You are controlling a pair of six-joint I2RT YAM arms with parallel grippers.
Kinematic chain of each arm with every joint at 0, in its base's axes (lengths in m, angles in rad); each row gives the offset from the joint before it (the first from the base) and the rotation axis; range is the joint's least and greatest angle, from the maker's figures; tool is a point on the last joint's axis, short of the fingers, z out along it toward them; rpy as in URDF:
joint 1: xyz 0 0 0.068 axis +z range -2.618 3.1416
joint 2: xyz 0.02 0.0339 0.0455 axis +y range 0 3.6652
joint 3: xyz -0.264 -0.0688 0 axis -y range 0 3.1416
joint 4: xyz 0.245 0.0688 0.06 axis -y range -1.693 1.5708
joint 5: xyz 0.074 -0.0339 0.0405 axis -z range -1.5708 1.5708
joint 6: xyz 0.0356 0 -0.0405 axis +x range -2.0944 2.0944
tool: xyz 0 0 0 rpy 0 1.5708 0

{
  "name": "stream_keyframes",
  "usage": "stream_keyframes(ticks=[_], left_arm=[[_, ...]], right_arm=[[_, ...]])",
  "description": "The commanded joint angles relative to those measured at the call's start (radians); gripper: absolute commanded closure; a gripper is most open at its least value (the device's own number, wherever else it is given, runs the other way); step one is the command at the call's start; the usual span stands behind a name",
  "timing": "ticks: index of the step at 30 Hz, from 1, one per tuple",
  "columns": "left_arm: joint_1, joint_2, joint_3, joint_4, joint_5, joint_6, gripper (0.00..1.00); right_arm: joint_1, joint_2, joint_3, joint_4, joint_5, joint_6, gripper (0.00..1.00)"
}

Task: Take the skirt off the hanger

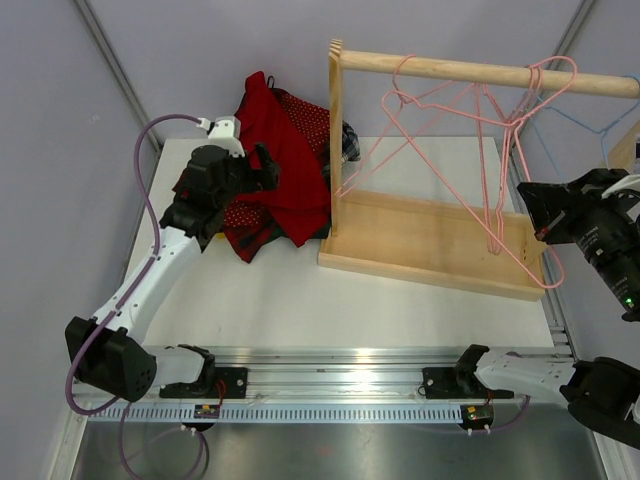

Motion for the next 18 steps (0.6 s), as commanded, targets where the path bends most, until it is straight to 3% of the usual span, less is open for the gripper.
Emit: stream_keyframes(ticks=[1,18], left_arm=[[-0.016,-0.008,-0.002,0.051,-0.012,-0.006,0.01],[-0.053,-0.080,-0.117,0.074,-0.038,-0.003,0.01]], right_arm=[[0.002,-0.001,0.017,-0.006,0.078,-0.013,1.00],[0.002,0.235,-0.002,0.246,-0.030,-0.126,1.00]])
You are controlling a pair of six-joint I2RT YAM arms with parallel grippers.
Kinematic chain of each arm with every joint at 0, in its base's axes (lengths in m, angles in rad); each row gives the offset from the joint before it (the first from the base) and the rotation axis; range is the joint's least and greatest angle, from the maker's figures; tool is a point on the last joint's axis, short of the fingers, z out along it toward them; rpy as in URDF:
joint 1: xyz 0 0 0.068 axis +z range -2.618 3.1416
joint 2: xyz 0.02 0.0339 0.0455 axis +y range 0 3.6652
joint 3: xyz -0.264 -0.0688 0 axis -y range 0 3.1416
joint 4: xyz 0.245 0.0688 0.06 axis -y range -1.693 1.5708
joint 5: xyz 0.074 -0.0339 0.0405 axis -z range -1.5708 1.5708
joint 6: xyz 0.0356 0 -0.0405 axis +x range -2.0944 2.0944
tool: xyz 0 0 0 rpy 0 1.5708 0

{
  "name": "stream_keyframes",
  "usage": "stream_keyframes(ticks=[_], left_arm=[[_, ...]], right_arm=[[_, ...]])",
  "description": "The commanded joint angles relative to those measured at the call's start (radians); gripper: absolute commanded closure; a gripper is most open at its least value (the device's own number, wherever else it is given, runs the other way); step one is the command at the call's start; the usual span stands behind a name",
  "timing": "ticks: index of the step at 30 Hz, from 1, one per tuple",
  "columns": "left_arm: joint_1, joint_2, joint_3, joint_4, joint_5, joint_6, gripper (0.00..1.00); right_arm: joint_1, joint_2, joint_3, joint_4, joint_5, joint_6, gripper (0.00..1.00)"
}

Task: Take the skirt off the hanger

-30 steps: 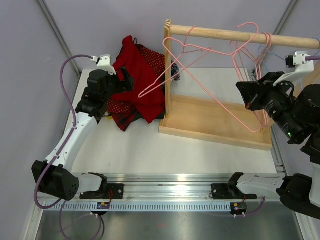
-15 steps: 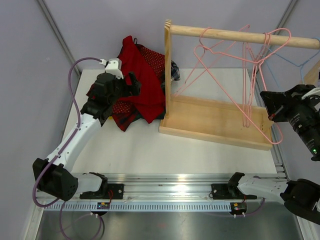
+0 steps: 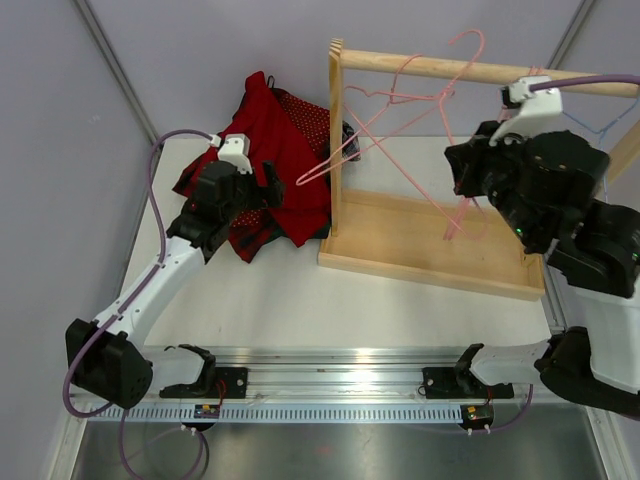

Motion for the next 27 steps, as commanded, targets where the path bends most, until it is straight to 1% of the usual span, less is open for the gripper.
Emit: stream_keyframes(ticks=[1,4,7,16,18,19,21,22,23,25,26,27], left_arm=[[-0.003,-0.056,-0.021,0.069,-0.015,-0.004,0.01],[-0.003,-0.074,-0.038,0.071,-0.009,-0.006,0.01],[-0.003,-0.096,-0.046,0.072,-0.005,-0.006,0.01],[-0.003,-0.125,-0.052,0.065,0.006,-0.006,0.01],[-0.003,-0.131,-0.055,0.065,0.011,-0.009,0.01],[-0.004,-0.135,-0.055,0.063,0.011,-0.012,0.01],[-0.004,-0.139,-0.053,0.065,0.011,-0.012,0.01],[-0.004,-0.145,-0.052,0.063,0.012,-0.014,0.01],[-0.004,-0.146,-0.049,0.054,0.012,-0.012,0.01],[-0.006,-0.152,-0.037,0.045,0.014,-0.009,0.01],[-0.006,-0.160,-0.031,0.030,0.012,-0.008,0.01],[-0.007,-0.165,-0.023,0.020,0.011,-0.001,0.01]], right_arm=[[0.002,0.057,0.022,0.110,-0.029,-0.041,1.00],[0.002,0.090,0.013,0.118,-0.044,-0.034,1.00],[0.002,0.088,-0.030,0.129,-0.053,-0.019,1.00],[0.002,0.005,-0.154,0.095,-0.094,0.095,1.00],[0.002,-0.019,-0.191,0.089,-0.107,0.107,0.96],[0.002,-0.028,-0.204,0.087,-0.110,0.116,0.88],[0.003,-0.051,-0.239,0.089,-0.117,0.124,0.80],[0.002,-0.058,-0.248,0.089,-0.118,0.132,0.74],[0.002,-0.064,-0.256,0.089,-0.119,0.136,0.61],[0.002,-0.073,-0.257,0.091,-0.130,0.136,0.41],[0.002,-0.076,-0.251,0.091,-0.130,0.136,0.23],[0.003,-0.081,-0.247,0.092,-0.133,0.136,0.18]])
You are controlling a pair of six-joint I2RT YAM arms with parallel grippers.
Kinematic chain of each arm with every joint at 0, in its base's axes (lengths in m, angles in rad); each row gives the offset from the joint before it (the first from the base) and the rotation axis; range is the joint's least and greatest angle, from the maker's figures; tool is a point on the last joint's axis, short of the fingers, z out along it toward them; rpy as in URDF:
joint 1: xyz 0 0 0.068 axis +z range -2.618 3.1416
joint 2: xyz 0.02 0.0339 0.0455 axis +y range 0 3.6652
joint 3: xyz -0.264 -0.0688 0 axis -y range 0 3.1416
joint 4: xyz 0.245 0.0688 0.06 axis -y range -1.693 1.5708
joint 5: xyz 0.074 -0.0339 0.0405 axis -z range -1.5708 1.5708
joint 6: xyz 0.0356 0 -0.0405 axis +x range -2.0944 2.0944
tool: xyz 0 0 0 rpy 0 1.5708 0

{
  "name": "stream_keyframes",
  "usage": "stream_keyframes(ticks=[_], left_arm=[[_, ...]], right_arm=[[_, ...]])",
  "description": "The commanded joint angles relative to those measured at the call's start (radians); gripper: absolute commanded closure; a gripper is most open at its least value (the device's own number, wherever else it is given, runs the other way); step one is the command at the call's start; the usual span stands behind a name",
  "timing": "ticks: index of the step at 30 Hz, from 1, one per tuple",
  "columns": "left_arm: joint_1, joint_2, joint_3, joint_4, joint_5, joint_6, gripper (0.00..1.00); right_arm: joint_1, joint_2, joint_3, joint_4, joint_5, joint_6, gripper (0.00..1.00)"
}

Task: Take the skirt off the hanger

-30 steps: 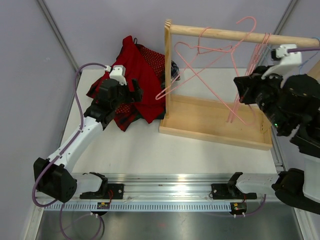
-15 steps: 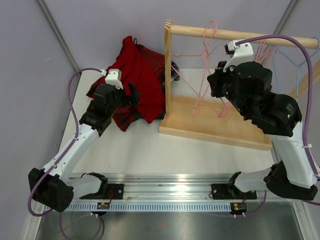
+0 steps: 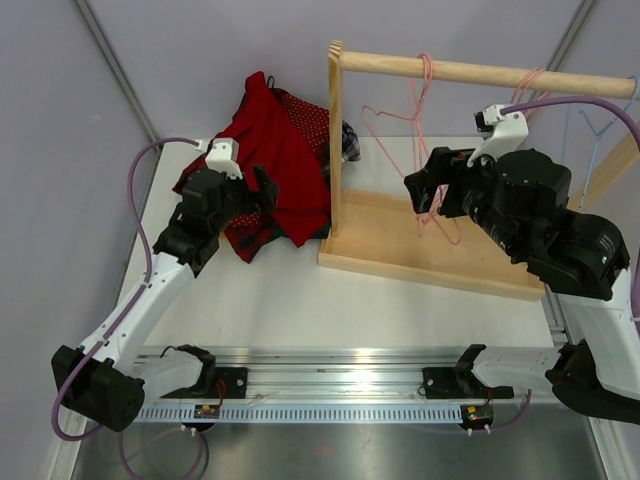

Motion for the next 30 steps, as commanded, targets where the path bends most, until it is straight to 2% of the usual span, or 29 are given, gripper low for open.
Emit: stream_keyframes(ticks=[1,4,7,9,13,14,16,17,20,23,30], left_arm=[[-0.007,-0.049,0.037,0.012,0.009,0.003,0.01],[-0.009,-0.084,0.078,-0.040,0.008,0.015,0.01],[-0.013,-0.138,0.128,-0.097,0.011,0.032,0.01],[-0.013,-0.188,0.163,-0.149,0.020,0.041,0.01],[-0.015,-0.325,0.158,-0.187,0.089,0.038,0.01],[-0.016,-0.352,0.154,-0.201,0.128,0.037,0.01],[-0.015,-0.448,0.135,-0.216,0.155,0.032,0.01],[-0.015,-0.487,0.129,-0.235,0.170,0.029,0.01],[-0.015,-0.628,0.085,-0.249,0.196,0.012,0.01],[-0.015,-0.719,0.040,-0.267,0.190,0.006,0.01],[-0.015,-0.754,0.031,-0.377,0.121,0.021,0.01]], right_arm=[[0.002,-0.018,0.015,0.032,-0.025,0.004,0.15],[0.002,-0.040,0.049,0.073,-0.070,-0.025,0.04],[0.002,-0.086,0.069,0.131,-0.128,-0.051,0.01],[0.002,-0.164,0.014,0.221,-0.194,-0.067,0.01],[0.002,-0.395,-0.223,0.426,-0.277,-0.081,0.01],[0.002,-0.499,-0.335,0.463,-0.271,-0.079,0.00],[0.002,-0.595,-0.429,0.532,-0.255,-0.073,0.01],[0.002,-0.670,-0.492,0.533,-0.228,-0.070,0.01],[0.002,-0.753,-0.535,0.482,-0.164,-0.050,0.01],[0.002,-0.779,-0.537,0.388,-0.124,-0.035,0.00],[0.002,-0.787,-0.564,0.302,-0.113,0.004,0.01]])
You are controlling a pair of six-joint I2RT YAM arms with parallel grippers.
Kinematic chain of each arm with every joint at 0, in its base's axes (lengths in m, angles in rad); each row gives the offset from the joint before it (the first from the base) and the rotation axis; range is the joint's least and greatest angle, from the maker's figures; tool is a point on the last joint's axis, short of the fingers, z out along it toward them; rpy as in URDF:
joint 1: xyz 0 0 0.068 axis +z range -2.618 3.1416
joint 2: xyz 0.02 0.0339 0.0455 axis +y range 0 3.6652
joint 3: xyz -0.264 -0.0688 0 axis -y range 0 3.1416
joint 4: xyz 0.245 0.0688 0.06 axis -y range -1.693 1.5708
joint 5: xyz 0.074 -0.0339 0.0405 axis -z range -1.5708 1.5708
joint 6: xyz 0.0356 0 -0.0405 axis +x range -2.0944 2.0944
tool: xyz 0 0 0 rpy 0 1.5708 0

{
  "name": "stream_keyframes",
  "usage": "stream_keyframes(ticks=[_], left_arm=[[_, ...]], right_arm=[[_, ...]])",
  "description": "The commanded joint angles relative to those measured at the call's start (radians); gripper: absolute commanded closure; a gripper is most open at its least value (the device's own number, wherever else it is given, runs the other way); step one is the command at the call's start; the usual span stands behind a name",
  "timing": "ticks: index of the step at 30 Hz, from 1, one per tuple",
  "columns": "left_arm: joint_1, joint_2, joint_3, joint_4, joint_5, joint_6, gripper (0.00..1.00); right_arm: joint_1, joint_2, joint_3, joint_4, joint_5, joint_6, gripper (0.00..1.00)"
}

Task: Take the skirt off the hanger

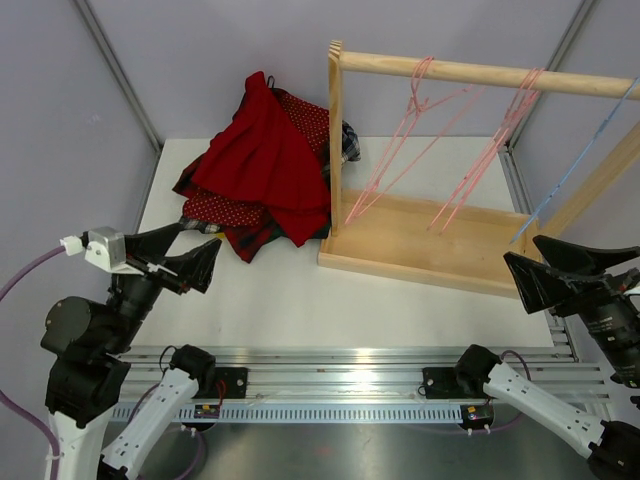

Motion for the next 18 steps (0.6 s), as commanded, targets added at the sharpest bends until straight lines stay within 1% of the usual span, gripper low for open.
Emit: stream_keyframes(ticks=[1,18], left_arm=[[-0.004,0.008,-0.011,-0.078,-0.021,0.006,0.01],[-0.004,0.027,0.006,-0.132,-0.047,0.050,0.01]], right_arm=[[0.002,0.021,-0.008,-0.035,0.029,0.027,0.01],[0.002,0.031,-0.025,-0.045,0.033,0.016,0.01]])
